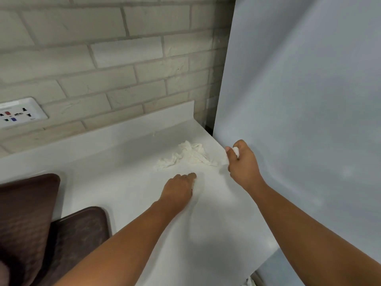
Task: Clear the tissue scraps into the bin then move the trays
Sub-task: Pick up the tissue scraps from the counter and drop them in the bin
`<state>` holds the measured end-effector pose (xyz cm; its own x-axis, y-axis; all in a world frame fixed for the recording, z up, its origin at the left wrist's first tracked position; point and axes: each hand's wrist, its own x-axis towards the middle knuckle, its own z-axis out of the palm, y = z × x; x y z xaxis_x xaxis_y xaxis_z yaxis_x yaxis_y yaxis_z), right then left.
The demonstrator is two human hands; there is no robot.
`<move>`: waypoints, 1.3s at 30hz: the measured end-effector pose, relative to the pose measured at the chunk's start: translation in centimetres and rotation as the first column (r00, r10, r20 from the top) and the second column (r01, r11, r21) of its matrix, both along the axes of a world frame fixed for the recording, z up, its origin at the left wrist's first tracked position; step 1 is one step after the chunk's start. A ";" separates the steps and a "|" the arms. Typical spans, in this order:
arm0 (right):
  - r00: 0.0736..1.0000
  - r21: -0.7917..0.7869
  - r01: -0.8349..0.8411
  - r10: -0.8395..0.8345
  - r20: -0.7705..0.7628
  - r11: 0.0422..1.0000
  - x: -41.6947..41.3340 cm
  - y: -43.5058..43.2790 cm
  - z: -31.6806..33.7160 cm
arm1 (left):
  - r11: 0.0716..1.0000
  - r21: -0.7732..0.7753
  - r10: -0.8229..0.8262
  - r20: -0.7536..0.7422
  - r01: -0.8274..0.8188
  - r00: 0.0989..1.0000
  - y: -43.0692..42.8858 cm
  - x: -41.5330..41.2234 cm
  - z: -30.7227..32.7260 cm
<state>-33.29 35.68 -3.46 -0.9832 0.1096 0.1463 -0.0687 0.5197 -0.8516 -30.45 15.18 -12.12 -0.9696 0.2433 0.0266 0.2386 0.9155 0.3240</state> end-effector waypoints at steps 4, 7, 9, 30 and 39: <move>0.998 -0.078 -0.029 0.033 0.049 0.996 2.0 1.1 0.8 | 0.991 -0.131 -0.015 -0.033 0.011 0.999 -0.2 1.5 1.0; 0.997 -0.098 -0.062 0.067 0.049 0.993 3.7 2.4 1.1 | 0.902 0.373 0.197 0.098 -0.220 0.975 0.4 2.7 3.6; 0.996 -0.078 -0.080 0.084 0.042 0.994 5.1 3.3 1.5 | 0.553 0.723 0.240 0.338 -0.414 0.910 1.2 3.6 6.1; 0.979 -0.384 0.034 0.047 0.197 0.923 26.1 20.1 -3.1 | 0.550 0.691 0.079 0.516 -0.469 0.853 22.8 22.6 5.0; 0.903 -0.084 0.259 -0.211 0.373 0.962 29.2 22.3 -14.0 | 0.799 0.478 -0.021 0.628 -0.365 0.778 24.9 24.0 -6.6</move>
